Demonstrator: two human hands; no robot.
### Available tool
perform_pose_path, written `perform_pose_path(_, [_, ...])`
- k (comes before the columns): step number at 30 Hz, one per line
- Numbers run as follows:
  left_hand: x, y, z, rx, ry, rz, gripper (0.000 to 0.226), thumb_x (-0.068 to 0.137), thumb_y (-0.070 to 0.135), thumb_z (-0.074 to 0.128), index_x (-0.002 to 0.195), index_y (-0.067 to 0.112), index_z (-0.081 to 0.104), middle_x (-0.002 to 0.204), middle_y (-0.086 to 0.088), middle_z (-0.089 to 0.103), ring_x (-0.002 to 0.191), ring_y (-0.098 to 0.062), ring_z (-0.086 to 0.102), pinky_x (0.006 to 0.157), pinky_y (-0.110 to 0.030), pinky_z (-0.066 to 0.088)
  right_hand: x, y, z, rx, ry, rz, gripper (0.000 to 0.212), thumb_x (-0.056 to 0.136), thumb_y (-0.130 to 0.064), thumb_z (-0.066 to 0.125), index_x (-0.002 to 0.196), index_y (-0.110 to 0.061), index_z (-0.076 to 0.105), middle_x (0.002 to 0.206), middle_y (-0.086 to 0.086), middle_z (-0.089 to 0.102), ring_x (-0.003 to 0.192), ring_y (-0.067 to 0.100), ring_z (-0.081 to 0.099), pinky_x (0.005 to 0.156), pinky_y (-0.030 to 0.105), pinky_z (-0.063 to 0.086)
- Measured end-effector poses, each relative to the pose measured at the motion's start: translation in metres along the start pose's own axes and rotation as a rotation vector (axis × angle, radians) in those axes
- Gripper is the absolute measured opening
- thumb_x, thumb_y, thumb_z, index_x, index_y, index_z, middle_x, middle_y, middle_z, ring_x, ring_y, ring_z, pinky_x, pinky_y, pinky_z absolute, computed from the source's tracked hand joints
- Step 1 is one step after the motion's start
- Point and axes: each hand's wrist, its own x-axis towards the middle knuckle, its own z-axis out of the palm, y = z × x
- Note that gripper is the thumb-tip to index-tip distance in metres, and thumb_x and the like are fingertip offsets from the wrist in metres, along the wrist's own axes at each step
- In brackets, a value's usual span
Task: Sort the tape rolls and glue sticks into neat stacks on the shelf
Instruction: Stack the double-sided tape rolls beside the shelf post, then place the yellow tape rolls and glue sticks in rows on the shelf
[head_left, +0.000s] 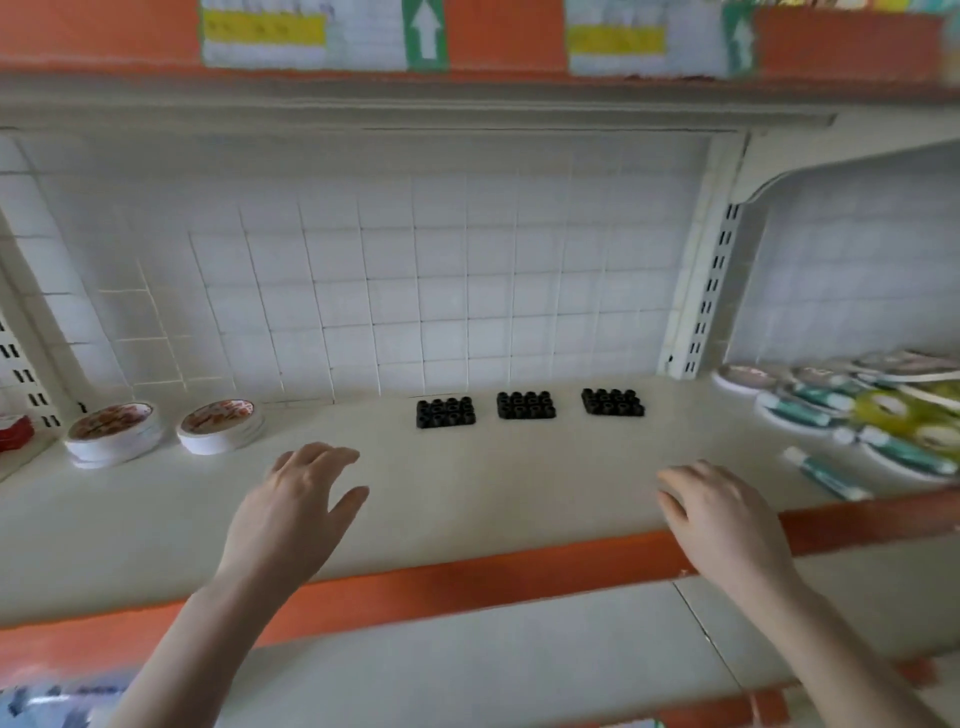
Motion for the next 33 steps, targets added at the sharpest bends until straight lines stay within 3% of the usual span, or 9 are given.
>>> perform_pose_path(4, [0.009, 0.045, 0.018, 0.021, -0.003, 0.011, 0.035, 0.084, 0.028, 0.066, 0.117, 0.016, 0.063, 0.117, -0.001, 0.061, 0.113, -0.026, 0.052, 0.082, -0.041, 0.049, -0.001, 0.053, 0.001, 0.01, 0.015, 0.035, 0.004, 0.079, -0.012, 0.068, 0.077, -0.009, 0.068, 0.074, 0.006, 0.065, 0.067, 0.026, 0.062, 0.059, 0.035, 0.051])
perform_pose_path(8, [0.027, 0.122, 0.063, 0.019, -0.004, 0.028, 0.037, 0.086, 0.031, 0.063, 0.12, 0.017, 0.061, 0.121, 0.0, 0.059, 0.115, -0.024, 0.051, 0.082, -0.039, 0.048, 0.009, 0.138, 0.009, 0.02, 0.13, 0.046, 0.008, 0.07, -0.01, 0.076, 0.073, -0.009, 0.069, 0.069, 0.007, 0.064, 0.06, 0.028, 0.062, 0.05, 0.032, 0.048])
perform_pose_path(13, [0.052, 0.238, 0.137, -0.015, -0.005, 0.011, 0.039, 0.088, 0.035, 0.059, 0.124, 0.02, 0.058, 0.126, 0.003, 0.055, 0.118, -0.018, 0.049, 0.083, -0.035, 0.047, 0.034, 0.256, 0.018, 0.034, 0.258, -0.05, 0.009, 0.072, -0.007, 0.075, 0.08, -0.008, 0.071, 0.075, 0.008, 0.067, 0.063, 0.029, 0.063, 0.051, 0.035, 0.053])
perform_pose_path(18, [0.061, 0.338, 0.19, -0.056, -0.089, 0.015, 0.038, 0.09, 0.039, 0.056, 0.125, 0.024, 0.055, 0.128, 0.008, 0.053, 0.118, -0.013, 0.047, 0.087, -0.031, 0.046, 0.046, 0.335, 0.023, 0.059, 0.233, -0.174, 0.012, 0.072, -0.008, 0.074, 0.084, -0.007, 0.072, 0.078, 0.007, 0.067, 0.067, 0.03, 0.063, 0.06, 0.038, 0.054])
perform_pose_path(23, [0.06, 0.392, 0.207, -0.043, -0.142, -0.023, 0.04, 0.091, 0.045, 0.05, 0.127, 0.026, 0.053, 0.124, 0.007, 0.055, 0.111, -0.015, 0.053, 0.087, -0.033, 0.047, 0.056, 0.369, 0.022, 0.128, 0.201, -0.207, 0.015, 0.071, -0.008, 0.076, 0.085, -0.006, 0.072, 0.078, 0.006, 0.068, 0.066, 0.026, 0.064, 0.057, 0.036, 0.055])
perform_pose_path(33, [0.056, 0.439, 0.215, 0.053, -0.285, -0.104, 0.04, 0.091, 0.052, 0.045, 0.124, 0.03, 0.052, 0.111, 0.003, 0.058, 0.102, -0.019, 0.057, 0.08, -0.029, 0.046, 0.071, 0.356, 0.025, 0.185, 0.197, -0.352, 0.021, 0.065, -0.016, 0.081, 0.084, -0.012, 0.072, 0.071, 0.0, 0.067, 0.062, 0.02, 0.063, 0.052, 0.03, 0.052])
